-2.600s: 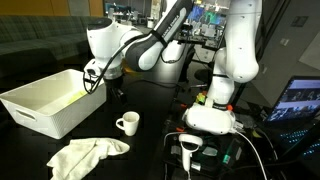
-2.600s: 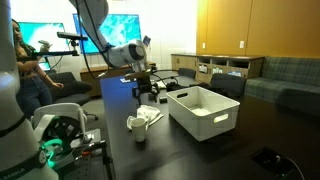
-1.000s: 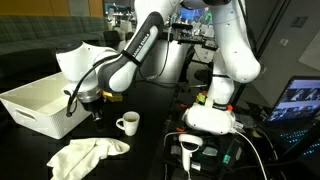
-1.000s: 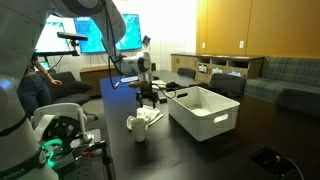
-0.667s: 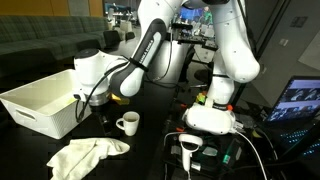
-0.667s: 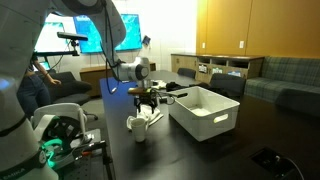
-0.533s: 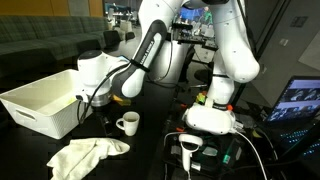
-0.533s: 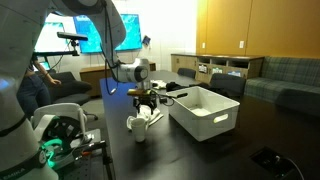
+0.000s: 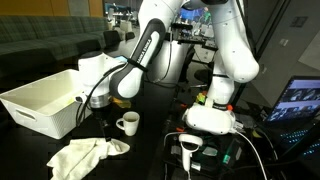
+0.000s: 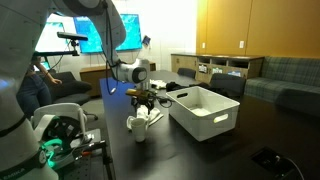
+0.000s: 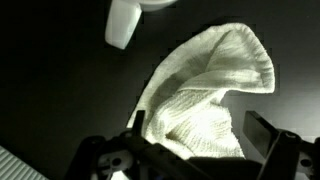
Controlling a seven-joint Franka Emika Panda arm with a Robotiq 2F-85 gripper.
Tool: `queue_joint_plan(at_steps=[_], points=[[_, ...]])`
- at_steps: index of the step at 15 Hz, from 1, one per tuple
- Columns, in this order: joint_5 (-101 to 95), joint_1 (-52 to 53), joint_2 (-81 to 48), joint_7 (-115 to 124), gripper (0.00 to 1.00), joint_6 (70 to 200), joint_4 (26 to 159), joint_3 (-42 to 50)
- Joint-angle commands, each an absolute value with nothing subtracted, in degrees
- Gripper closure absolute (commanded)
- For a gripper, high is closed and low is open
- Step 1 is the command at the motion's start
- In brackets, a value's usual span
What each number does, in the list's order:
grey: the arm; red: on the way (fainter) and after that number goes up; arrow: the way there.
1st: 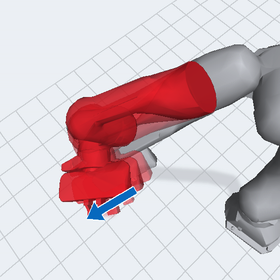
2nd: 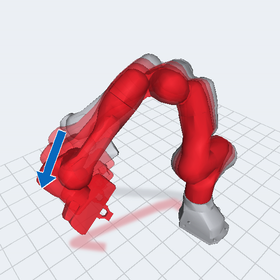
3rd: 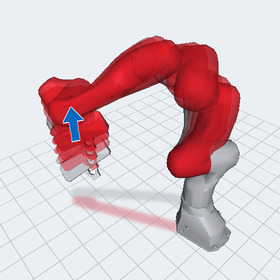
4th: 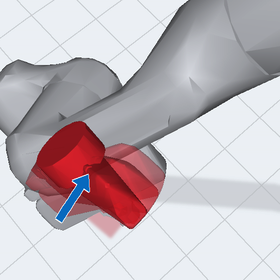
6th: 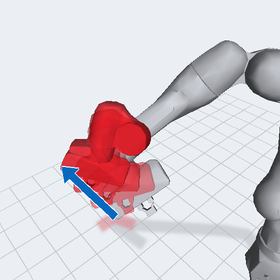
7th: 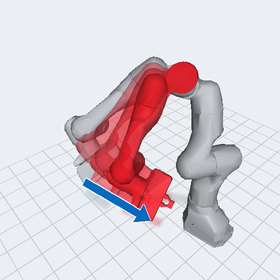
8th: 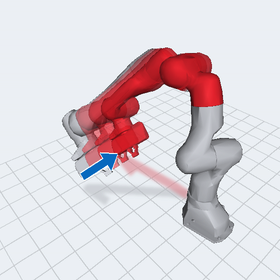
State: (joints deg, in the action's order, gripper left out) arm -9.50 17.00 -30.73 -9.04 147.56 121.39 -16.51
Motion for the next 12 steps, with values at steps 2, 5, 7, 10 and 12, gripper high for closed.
queue_joint_plan(at_steps=[2, 5, 7, 10, 12], points=[[-7.4, 18.6, -34.1, -6.7, 0.00, 146.6, 116.2, -16.1], [-8.0, 20.9, -36.8, -2.1, 0.00, 146.4, 112.4, -14.4], [-8.3, 22.8, -38.9, 1.5, 0.00, 146.5, 109.7, -13.0], [-8.3, 25.0, -41.4, 6.2, 0.00, 146.5, 106.6, -10.9], [-8.1, 25.8, -42.2, 8.1, 0.00, 146.4, 105.7, -10.0]])
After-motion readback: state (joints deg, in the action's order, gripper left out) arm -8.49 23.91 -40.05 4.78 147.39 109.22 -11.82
